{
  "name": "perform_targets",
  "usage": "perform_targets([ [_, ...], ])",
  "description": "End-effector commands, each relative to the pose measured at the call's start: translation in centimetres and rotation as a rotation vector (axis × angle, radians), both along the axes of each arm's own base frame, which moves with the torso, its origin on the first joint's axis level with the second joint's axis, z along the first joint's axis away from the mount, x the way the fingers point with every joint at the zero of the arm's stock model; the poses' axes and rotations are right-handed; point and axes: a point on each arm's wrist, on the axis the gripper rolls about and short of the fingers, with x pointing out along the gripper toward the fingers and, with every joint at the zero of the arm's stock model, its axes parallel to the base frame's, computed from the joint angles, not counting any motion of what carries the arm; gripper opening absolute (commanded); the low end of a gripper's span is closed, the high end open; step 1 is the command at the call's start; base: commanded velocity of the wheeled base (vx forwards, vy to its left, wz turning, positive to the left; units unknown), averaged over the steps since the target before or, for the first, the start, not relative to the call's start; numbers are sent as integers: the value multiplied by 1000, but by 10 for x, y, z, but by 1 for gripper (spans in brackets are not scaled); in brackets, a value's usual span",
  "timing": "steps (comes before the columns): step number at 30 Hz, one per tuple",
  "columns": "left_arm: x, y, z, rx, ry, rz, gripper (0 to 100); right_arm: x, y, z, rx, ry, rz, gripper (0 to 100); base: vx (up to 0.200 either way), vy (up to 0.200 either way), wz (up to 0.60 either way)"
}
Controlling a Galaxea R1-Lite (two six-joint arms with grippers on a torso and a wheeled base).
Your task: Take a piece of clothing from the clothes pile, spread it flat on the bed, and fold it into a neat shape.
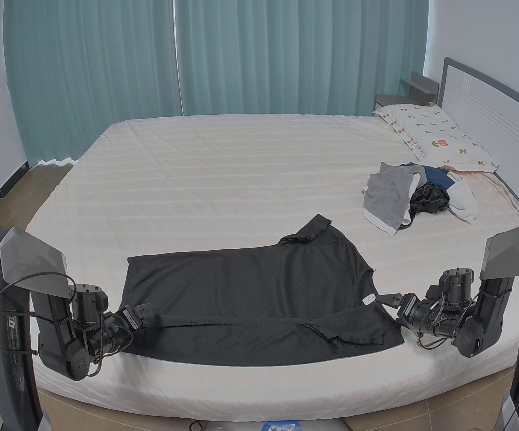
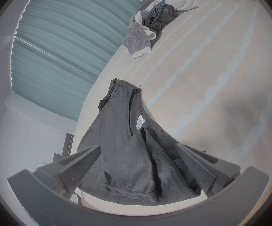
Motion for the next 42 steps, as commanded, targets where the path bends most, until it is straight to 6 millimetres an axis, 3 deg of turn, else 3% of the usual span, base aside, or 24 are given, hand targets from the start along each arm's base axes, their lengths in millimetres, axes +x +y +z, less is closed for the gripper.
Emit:
perform_targets([
  [1, 8, 0, -8, 7, -2, 18, 100, 0, 0, -1, 0, 3, 2, 100, 0, 0, 0],
  [2, 9, 0, -8, 9, -6, 22, 0, 0, 1, -1, -2, 2, 4, 100, 0, 0, 0],
  [15, 12, 9, 3, -69, -42, 104, 0, -1, 1, -1, -16, 0, 14, 100, 0, 0, 0],
  [28, 18, 17, -1, -84, -45, 125, 0, -2, 2, -3, -18, 4, 19, 100, 0, 0, 0],
  [29, 18, 17, -1, -84, -48, 125, 100, -2, 2, -3, -18, 4, 19, 100, 0, 0, 0],
  [42, 29, 35, 6, -160, -103, 220, 100, -4, 2, -2, -13, -45, 18, 100, 0, 0, 0],
])
